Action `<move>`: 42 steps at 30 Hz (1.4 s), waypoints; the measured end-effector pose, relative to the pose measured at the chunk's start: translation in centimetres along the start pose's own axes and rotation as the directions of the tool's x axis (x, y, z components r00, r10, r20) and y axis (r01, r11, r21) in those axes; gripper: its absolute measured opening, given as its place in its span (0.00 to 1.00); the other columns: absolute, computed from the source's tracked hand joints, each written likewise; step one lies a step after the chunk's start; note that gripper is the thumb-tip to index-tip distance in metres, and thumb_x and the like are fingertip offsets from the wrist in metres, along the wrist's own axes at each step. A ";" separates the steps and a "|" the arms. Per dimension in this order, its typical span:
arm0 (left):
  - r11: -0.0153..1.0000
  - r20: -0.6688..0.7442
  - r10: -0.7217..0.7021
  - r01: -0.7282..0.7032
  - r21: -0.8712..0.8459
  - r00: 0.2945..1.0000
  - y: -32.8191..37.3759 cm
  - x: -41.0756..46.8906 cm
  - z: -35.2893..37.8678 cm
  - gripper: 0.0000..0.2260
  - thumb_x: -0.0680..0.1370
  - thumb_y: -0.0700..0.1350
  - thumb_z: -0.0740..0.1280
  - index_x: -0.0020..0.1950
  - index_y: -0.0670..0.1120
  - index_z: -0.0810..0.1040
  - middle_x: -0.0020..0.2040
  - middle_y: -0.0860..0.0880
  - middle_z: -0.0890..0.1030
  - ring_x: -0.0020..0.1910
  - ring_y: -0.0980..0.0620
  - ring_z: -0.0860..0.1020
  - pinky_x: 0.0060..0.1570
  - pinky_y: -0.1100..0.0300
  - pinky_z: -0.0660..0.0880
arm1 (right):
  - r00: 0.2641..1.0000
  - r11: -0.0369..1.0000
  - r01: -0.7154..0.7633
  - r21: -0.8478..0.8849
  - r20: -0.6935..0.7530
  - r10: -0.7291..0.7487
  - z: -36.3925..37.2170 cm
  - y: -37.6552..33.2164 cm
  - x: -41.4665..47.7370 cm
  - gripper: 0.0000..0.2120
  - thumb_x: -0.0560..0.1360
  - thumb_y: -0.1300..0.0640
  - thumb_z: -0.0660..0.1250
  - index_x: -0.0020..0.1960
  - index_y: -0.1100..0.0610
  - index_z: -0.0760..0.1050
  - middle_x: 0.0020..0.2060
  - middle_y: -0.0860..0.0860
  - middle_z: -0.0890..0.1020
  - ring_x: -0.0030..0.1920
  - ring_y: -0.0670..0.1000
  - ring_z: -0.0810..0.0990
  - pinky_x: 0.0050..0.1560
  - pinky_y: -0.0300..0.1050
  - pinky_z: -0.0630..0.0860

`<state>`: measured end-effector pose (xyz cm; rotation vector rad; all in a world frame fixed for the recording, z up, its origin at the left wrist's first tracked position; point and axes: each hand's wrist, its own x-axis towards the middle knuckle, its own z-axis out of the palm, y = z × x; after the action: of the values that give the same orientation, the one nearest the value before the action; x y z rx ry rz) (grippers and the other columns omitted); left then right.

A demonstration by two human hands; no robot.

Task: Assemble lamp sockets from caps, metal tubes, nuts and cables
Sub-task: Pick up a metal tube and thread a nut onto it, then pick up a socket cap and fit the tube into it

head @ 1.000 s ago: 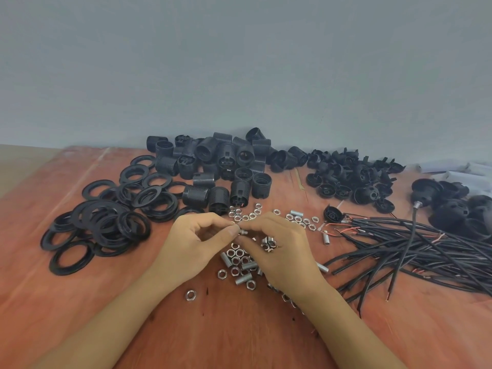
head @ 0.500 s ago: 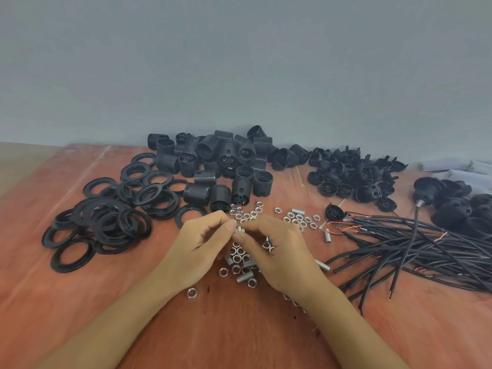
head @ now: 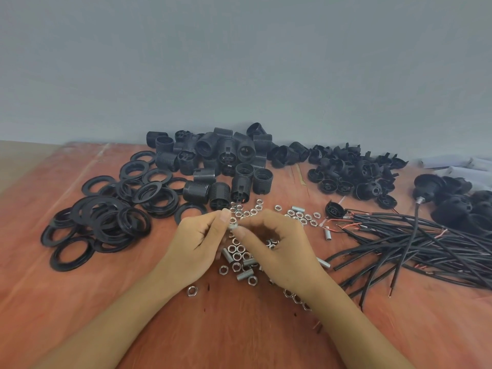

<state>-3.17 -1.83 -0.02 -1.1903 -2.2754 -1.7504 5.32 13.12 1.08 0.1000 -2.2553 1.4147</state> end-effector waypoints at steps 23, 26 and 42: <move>0.995 -0.026 0.017 -0.014 0.101 1.000 0.6 0.3 -0.9 0.21 0.81 0.54 0.57 0.35 0.40 0.72 0.26 0.45 0.73 0.26 0.49 0.72 0.29 0.56 0.69 | 0.984 0.965 -0.172 0.195 0.082 0.159 0.3 -0.5 0.0 0.17 0.79 0.50 0.65 0.38 0.59 0.81 0.26 0.44 0.74 0.29 0.44 0.70 0.33 0.39 0.69; 0.997 -0.028 -0.002 0.004 0.081 1.000 0.6 0.3 -0.9 0.20 0.81 0.55 0.57 0.37 0.42 0.73 0.27 0.47 0.75 0.25 0.52 0.74 0.29 0.59 0.70 | 0.988 0.977 -0.155 0.145 0.012 0.155 0.0 -0.6 0.1 0.17 0.79 0.49 0.64 0.38 0.59 0.80 0.28 0.53 0.78 0.29 0.44 0.71 0.32 0.37 0.69; 0.999 -0.056 0.004 -0.002 0.032 0.998 0.6 0.2 -0.9 0.05 0.75 0.48 0.69 0.50 0.50 0.81 0.33 0.57 0.80 0.28 0.54 0.79 0.31 0.70 0.71 | 0.837 0.519 -0.542 -0.661 -0.483 0.258 -9.0 3.7 1.4 0.13 0.78 0.49 0.66 0.61 0.52 0.80 0.56 0.53 0.82 0.59 0.60 0.76 0.61 0.54 0.67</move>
<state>-3.32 -2.44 0.94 -1.1246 -2.2599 -1.7175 6.13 22.86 1.74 -0.9554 -2.4610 0.4074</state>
